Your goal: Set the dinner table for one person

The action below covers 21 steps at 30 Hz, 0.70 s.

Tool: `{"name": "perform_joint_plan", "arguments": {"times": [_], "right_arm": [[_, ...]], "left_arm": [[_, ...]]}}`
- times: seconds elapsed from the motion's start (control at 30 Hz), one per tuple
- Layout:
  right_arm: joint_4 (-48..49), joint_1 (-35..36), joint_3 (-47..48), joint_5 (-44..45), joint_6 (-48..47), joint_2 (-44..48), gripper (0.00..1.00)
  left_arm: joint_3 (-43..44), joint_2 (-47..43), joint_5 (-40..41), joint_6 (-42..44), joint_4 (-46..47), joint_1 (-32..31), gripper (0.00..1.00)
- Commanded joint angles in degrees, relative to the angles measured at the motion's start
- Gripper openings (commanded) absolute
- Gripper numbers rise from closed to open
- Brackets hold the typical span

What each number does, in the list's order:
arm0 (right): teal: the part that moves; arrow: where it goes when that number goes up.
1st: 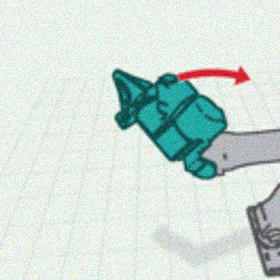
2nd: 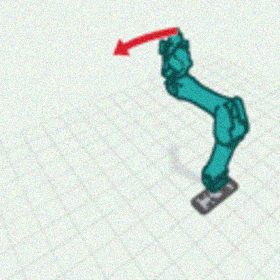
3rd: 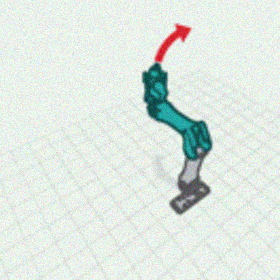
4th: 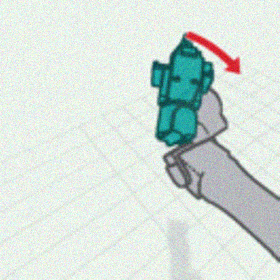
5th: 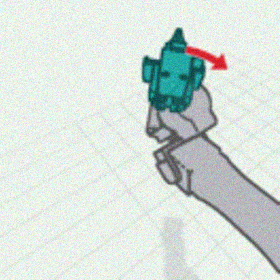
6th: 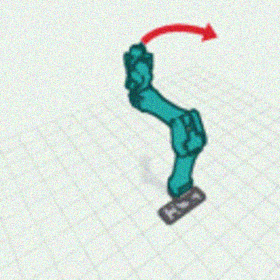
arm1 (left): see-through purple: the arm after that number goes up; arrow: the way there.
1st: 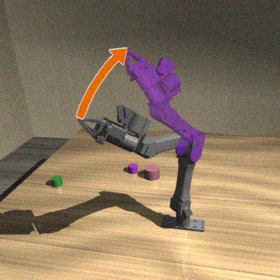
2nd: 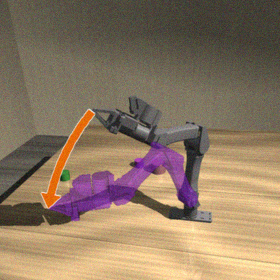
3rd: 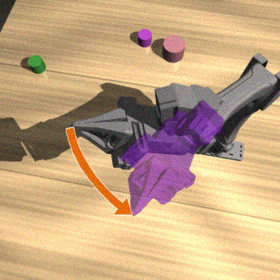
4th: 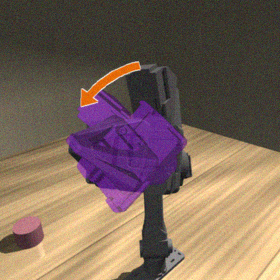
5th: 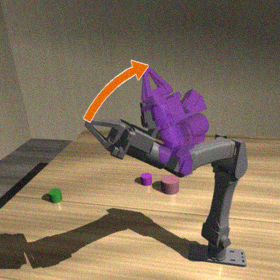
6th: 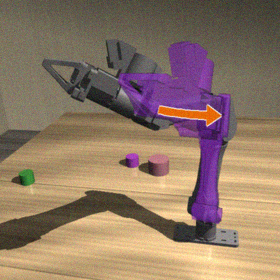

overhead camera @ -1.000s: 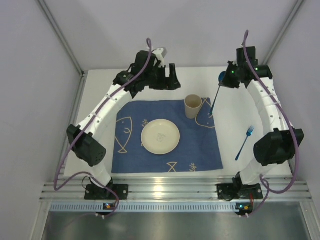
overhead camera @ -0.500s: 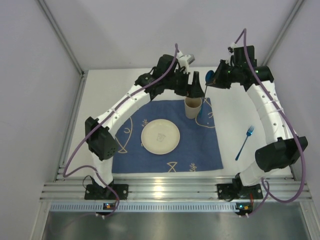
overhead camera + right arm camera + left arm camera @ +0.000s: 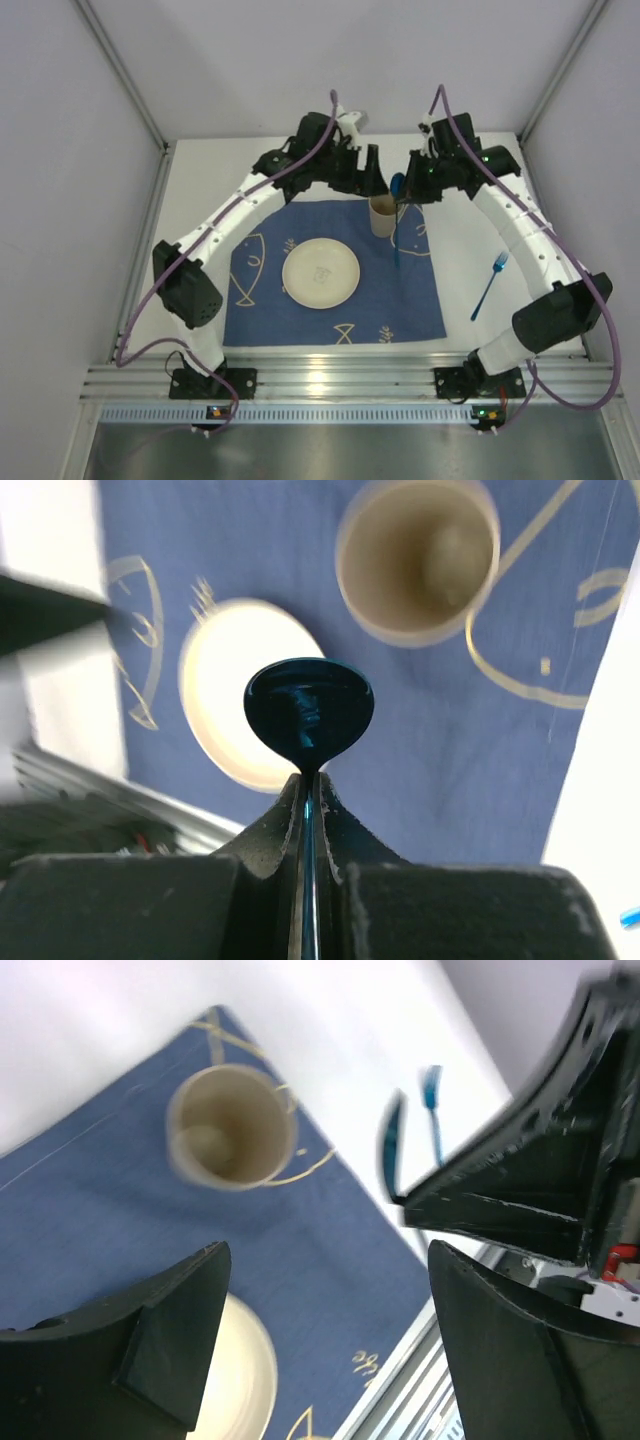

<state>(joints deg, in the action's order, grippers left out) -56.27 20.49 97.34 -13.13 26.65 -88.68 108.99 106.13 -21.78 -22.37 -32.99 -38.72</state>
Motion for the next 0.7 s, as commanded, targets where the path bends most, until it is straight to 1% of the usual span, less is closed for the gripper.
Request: {"name": "perform_joint_plan", "arguments": {"times": [0.0, 0.03, 0.07, 0.1, 0.17, 0.2, 0.23, 0.27, 0.37, 0.43, 0.47, 0.5, 0.53, 0.57, 0.63, 0.67], "right_arm": [[-1.1, 3.1, -7.7, 2.8, -1.5, 4.5, 0.0], [-0.7, 3.4, -9.3, 2.9, -1.4, 5.2, 0.0], [0.5, 3.6, -10.6, 3.3, -1.2, 6.4, 0.0], [1.0, 3.9, -12.6, 3.5, -0.6, 6.9, 0.0], [2.6, 5.0, -14.3, 4.1, -0.1, 7.6, 0.0], [3.4, 5.8, -16.8, 4.3, 0.7, 7.9, 0.0], [4.5, 6.1, -18.4, 4.3, 1.2, 8.2, 0.0], [6.9, 6.7, -22.0, 4.9, 1.8, 8.8, 0.0], [11.4, 8.1, -27.4, 6.6, 4.7, 10.1, 0.0], [14.5, 8.6, -33.0, 7.5, 7.0, 11.0, 0.0], [18.2, 8.7, -36.7, 8.7, 7.7, 11.6, 0.0], [20.0, 8.9, -38.6, 9.5, 9.2, 11.9, 0.0], [24.3, 9.0, -40.5, 10.1, 10.0, 12.1, 0.0], [26.5, 9.0, -44.2, 11.4, 10.8, 12.6, 0.0], [32.9, 9.1, -47.3, 12.1, 12.8, 12.9, 0.0], [34.5, 9.2, -48.4, 12.2, 12.9, 12.6, 0.0]], "left_arm": [[-6.3, -13.4, 4.1, 0.1, 1.4, 7.7, 0.85], [-9.8, -15.2, 4.6, -0.1, 1.3, 9.3, 0.85], [-11.5, -17.0, 4.7, -0.4, 1.1, 10.7, 0.85], [-12.9, -20.1, 5.2, -0.5, 0.7, 13.4, 0.85], [-16.2, -22.9, 8.1, -0.2, -1.0, 15.7, 0.85], [-17.0, -25.0, 9.7, 0.0, -1.5, 17.9, 0.85], [-18.2, -25.8, 11.8, 0.0, -2.3, 18.3, 0.85], [-18.5, -26.4, 16.5, 0.1, -3.8, 18.8, 0.85], [-18.9, -27.1, 23.2, 0.1, -6.0, 18.9, 0.85], [-20.2, -27.2, 24.9, -0.9, -6.4, 18.9, 0.85], [-20.7, -27.3, 25.3, -1.6, -6.5, 18.9, 0.85], [-21.4, -27.2, 24.7, -1.6, -6.3, 18.9, 0.84], [-22.5, -27.2, 24.3, -1.6, -6.2, 18.9, 0.85], [-22.9, -27.1, 24.1, -2.1, -6.2, 18.9, 0.85], [-23.9, -27.2, 23.5, -2.4, -6.3, 18.9, 0.84], [-24.0, -27.0, 23.6, -2.6, -6.5, 18.8, 0.85]]}}
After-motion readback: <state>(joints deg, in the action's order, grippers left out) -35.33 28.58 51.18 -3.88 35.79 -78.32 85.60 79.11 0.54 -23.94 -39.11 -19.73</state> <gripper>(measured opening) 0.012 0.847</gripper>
